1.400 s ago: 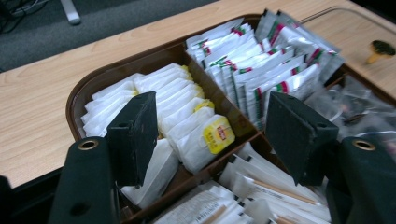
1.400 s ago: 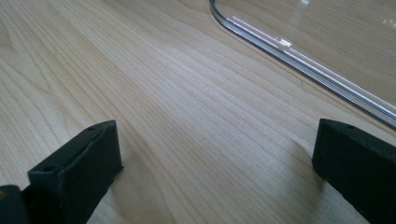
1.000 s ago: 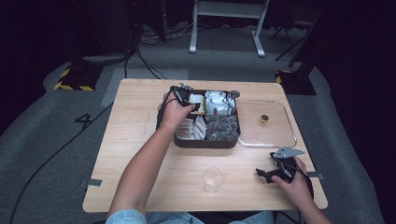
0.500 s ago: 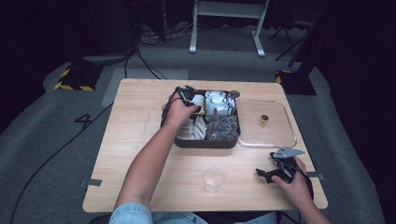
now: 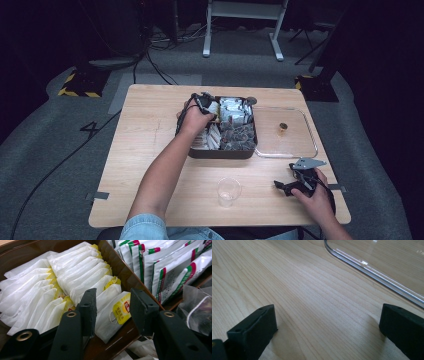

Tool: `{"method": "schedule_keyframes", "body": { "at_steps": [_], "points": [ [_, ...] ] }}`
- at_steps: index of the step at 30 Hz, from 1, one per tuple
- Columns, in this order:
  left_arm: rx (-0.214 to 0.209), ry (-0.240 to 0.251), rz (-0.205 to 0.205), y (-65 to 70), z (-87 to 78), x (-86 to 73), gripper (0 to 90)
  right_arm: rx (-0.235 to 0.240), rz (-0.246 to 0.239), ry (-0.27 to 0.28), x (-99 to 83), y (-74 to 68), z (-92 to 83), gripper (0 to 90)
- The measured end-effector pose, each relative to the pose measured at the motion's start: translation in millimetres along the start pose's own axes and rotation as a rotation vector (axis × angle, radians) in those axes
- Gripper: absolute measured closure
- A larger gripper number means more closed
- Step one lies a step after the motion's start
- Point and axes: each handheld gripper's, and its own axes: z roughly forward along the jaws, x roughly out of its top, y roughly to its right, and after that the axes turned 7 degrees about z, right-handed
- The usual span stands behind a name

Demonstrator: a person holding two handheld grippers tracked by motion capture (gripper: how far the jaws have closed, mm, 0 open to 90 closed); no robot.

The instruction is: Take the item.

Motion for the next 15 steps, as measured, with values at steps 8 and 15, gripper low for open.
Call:
{"method": "schedule_keyframes", "body": {
  "at_steps": [8,15],
  "points": [
    [-0.004,-0.033,0.014,3.8,6.0,-0.6,60.8,-0.001,0.003,0.0,-0.2,-0.3,-0.2,1.2],
    [-0.002,-0.063,0.045,6.3,6.5,1.4,67.6,-0.002,0.003,0.0,-0.3,-0.4,-0.3,1.2]
  ]
}}
